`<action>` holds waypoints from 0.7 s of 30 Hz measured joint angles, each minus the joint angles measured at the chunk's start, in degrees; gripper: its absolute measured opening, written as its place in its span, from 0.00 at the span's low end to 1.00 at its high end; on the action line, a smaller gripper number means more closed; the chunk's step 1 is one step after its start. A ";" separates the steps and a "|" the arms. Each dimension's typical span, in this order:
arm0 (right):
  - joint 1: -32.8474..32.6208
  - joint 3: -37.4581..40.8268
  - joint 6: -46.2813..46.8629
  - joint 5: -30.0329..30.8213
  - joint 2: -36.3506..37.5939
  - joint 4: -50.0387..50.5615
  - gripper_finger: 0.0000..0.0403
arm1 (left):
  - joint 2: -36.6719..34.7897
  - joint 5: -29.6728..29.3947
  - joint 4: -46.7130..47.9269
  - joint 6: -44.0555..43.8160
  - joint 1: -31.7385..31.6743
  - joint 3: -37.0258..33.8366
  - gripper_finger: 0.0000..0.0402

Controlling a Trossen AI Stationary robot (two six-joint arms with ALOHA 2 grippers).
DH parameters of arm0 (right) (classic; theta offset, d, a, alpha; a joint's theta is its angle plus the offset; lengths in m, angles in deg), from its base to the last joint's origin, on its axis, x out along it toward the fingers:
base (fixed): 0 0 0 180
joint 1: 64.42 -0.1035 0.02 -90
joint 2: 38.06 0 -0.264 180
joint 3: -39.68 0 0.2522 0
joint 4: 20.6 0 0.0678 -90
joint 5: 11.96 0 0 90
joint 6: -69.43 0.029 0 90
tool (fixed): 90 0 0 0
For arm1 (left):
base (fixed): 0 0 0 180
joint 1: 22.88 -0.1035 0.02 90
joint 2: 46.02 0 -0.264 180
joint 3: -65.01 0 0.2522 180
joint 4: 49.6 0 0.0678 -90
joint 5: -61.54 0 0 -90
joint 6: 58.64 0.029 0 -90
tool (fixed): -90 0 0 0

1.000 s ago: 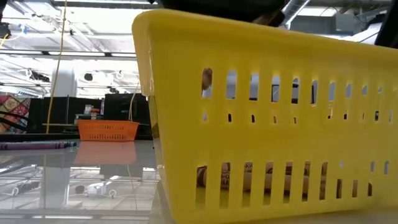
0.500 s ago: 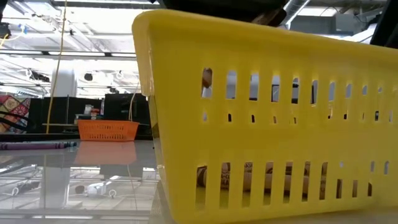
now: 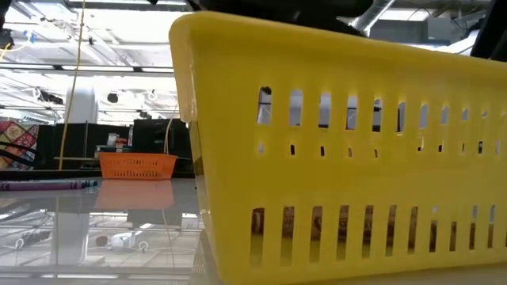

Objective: Sort crayons
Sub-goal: Put the brown crayon into the yellow bin

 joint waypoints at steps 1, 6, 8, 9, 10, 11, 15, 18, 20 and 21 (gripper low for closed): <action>0.06 0.00 0.00 0.01 0.13 0.02 0.41 | 0.00 0.34 -0.51 0.09 0.00 0.00 0.29; 0.28 0.00 0.00 0.13 0.94 0.04 0.41 | -0.24 2.14 -1.76 1.30 -0.11 0.00 0.33; 0.26 0.01 -0.07 0.16 1.05 0.03 0.41 | -0.24 3.35 -1.47 2.08 -0.11 0.00 0.33; 0.24 0.02 -0.15 0.27 1.21 -0.02 0.41 | -0.24 3.99 -1.52 2.64 -0.11 0.00 0.33; 0.24 0.02 -0.28 0.49 1.33 -0.01 0.41 | -0.51 4.37 -1.04 3.20 -0.11 0.00 0.33; 0.26 0.02 -0.39 0.68 1.50 0.04 0.41 | -0.79 4.49 -0.12 3.95 -0.11 0.00 0.33; 0.26 0.21 -0.42 1.20 2.58 -0.02 0.41 | -3.33 2.99 5.79 8.21 -0.11 0.00 0.33; 0.27 0.72 -0.17 1.36 3.70 0.16 0.41 | -6.37 -0.81 10.87 11.69 -0.11 0.00 0.33; 0.61 0.73 -0.15 1.44 4.29 0.03 0.41 | -8.23 -3.07 13.98 13.70 -0.09 0.02 0.33; 0.67 0.74 -0.15 1.48 4.55 0.00 0.41 | -9.16 -4.21 15.81 14.55 0.00 0.02 0.33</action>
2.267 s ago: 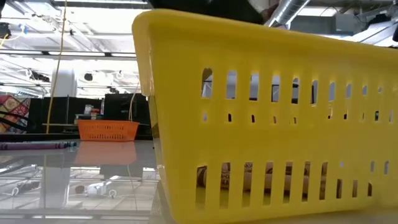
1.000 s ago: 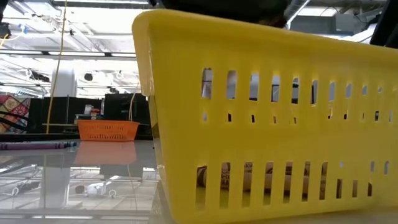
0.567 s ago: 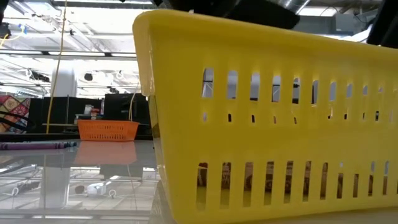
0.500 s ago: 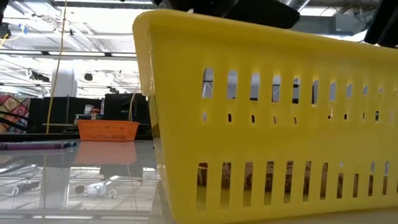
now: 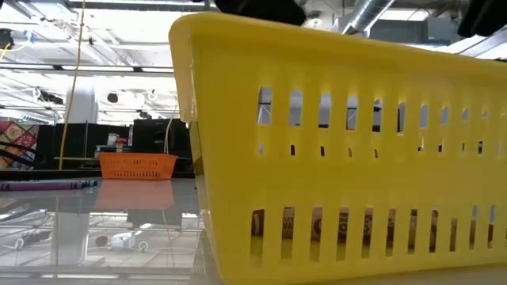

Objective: Sort crayons
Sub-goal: Put the brown crayon into the yellow bin

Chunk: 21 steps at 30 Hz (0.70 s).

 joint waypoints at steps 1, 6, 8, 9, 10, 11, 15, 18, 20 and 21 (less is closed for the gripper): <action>0.01 0.00 0.02 0.26 0.24 0.04 0.41 | -0.81 -1.23 1.84 0.75 0.05 0.00 0.33; 1.25 0.00 -0.44 1.36 1.44 0.00 0.41 | -4.51 -9.15 11.81 2.75 0.27 0.00 0.33; 1.97 0.00 -1.29 1.39 1.92 -0.01 0.41 | -5.50 -11.90 15.87 2.85 0.27 0.00 0.33; 2.41 0.01 -1.67 1.46 2.07 0.04 0.41 | -5.89 -13.16 17.74 2.84 0.28 0.00 0.33; 2.84 0.02 -2.14 1.58 2.28 0.02 0.41 | -6.30 -14.10 19.39 2.82 0.28 0.00 0.33; 3.27 0.02 -2.84 1.67 2.43 0.02 0.41 | -6.62 -14.94 20.74 2.69 0.26 0.00 0.33; 5.61 0.02 -5.37 1.82 2.83 0.01 0.41 | -7.77 -18.03 22.35 3.23 0.26 -1.50 0.33; 7.63 0.02 -7.55 1.81 3.04 0.00 0.41 | -8.84 -19.15 22.34 4.55 -0.29 -3.91 0.33; 9.22 0.02 -8.93 1.80 3.36 -0.01 0.41 | -10.31 -19.32 21.13 4.97 -1.23 -6.38 0.33; 9.96 0.02 -9.59 1.82 3.67 0.00 0.41 | -11.19 -19.32 20.32 5.00 -1.83 -7.76 0.33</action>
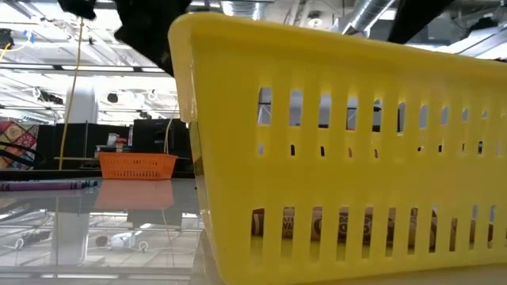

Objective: Sort crayons
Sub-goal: Put the brown crayon into the yellow bin

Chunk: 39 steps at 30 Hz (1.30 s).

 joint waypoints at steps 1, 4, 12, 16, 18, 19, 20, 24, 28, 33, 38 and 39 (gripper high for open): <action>0.84 0.00 -0.62 -0.02 0.27 -0.02 0.41 | -1.11 0.00 -1.20 -0.01 -0.57 -1.47 0.33; 3.15 0.00 -2.03 0.00 1.51 0.00 0.41 | -5.35 0.00 -4.16 -0.41 -2.15 -6.03 0.33; 8.32 0.00 -9.04 2.69 6.29 -0.40 0.41 | -18.98 0.43 -15.55 -2.10 -3.37 -18.50 0.33; 11.65 0.00 -17.93 2.93 8.02 -4.50 0.41 | -24.01 3.82 -22.36 -3.84 -3.33 -24.72 0.33; 13.66 0.00 -23.67 2.25 8.49 -7.94 0.41 | -25.80 5.81 -26.93 -5.16 -3.12 -28.15 0.33; 14.83 0.00 -26.64 1.41 8.52 -9.76 0.41 | -26.45 6.69 -28.96 -5.73 -2.97 -29.81 0.33; 16.04 0.00 -29.43 0.07 8.53 -11.47 0.41 | -26.83 7.45 -31.17 -6.21 -2.78 -31.37 0.33; 21.54 0.00 -38.50 -7.37 7.81 -16.87 0.41 | -27.31 7.93 -36.93 -9.12 -1.28 -35.91 0.33; 26.62 0.00 -44.09 -13.77 6.58 -19.46 0.41 | -27.16 7.44 -38.66 -10.16 0.66 -37.17 0.33; 31.29 1.57 -47.18 -19.37 6.43 -23.80 0.41 | -27.12 5.41 -41.03 -7.88 2.95 -37.17 0.33; 33.00 9.52 -49.68 -24.16 7.50 -29.98 0.41 | -27.10 4.18 -41.40 -6.51 3.92 -37.17 0.33; 33.15 11.08 -50.02 -24.97 7.49 -30.41 0.41 | -27.10 4.14 -41.36 -6.49 4.04 -37.17 0.33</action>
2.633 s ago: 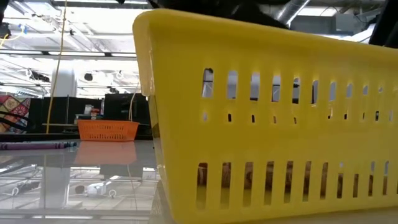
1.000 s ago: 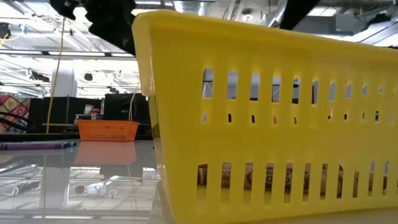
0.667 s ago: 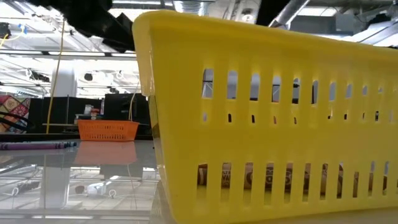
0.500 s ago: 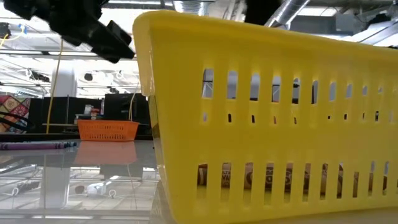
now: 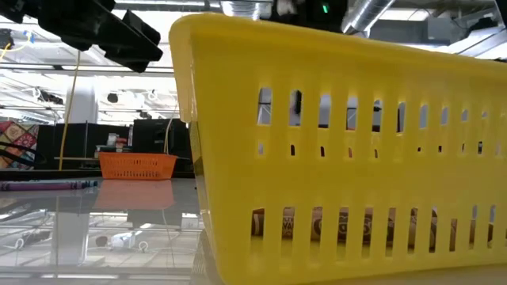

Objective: Sort crayons
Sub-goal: Put the brown crayon into the yellow bin

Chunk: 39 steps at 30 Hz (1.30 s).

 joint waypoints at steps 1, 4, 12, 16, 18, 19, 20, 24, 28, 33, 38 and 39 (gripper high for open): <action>-0.07 1.77 -0.06 -0.70 -0.04 -0.89 0.41 | 0.00 -0.11 0.03 0.00 0.15 0.00 0.33; -0.57 6.74 -0.21 -2.58 -0.10 -6.28 0.41 | 0.00 -0.08 0.05 -0.01 0.25 0.00 0.33; -2.02 14.07 -2.23 -4.15 -0.08 -20.35 0.41 | 0.00 -0.08 0.07 -0.27 0.24 0.00 0.33; -0.51 16.50 -2.11 -6.70 -0.08 -24.23 0.41 | 0.02 -0.38 0.05 -1.01 0.24 0.00 0.33; 0.26 18.31 -1.74 -7.48 -0.06 -27.51 0.41 | 0.02 -0.64 0.01 -1.12 0.24 0.00 0.33; 0.53 19.02 -1.67 -7.77 -0.06 -28.31 0.41 | 0.02 -0.93 -0.04 -1.15 0.24 0.00 0.33; 0.74 19.48 -1.54 -8.24 -0.06 -28.64 0.41 | 0.02 -1.03 -0.11 -1.19 0.24 0.00 0.33; 0.98 21.61 -1.50 -8.86 -0.06 -32.41 0.41 | 0.02 -1.13 -0.19 -1.68 0.24 0.00 0.33; 1.00 22.87 -0.64 -8.82 -0.06 -34.15 0.41 | 0.02 -1.14 -0.27 -1.70 0.24 0.00 0.33; 0.99 23.76 0.55 -8.79 -0.08 -35.66 0.41 | 0.02 -1.39 -0.39 -1.70 0.24 0.00 0.33; 0.63 25.83 2.96 -8.73 -0.08 -37.65 0.38 | 0.02 -1.56 -1.01 -1.70 0.24 0.00 0.33; 0.59 26.39 3.55 -8.68 -0.08 -38.12 0.37 | 0.02 -1.59 -1.26 -1.70 0.24 0.00 0.33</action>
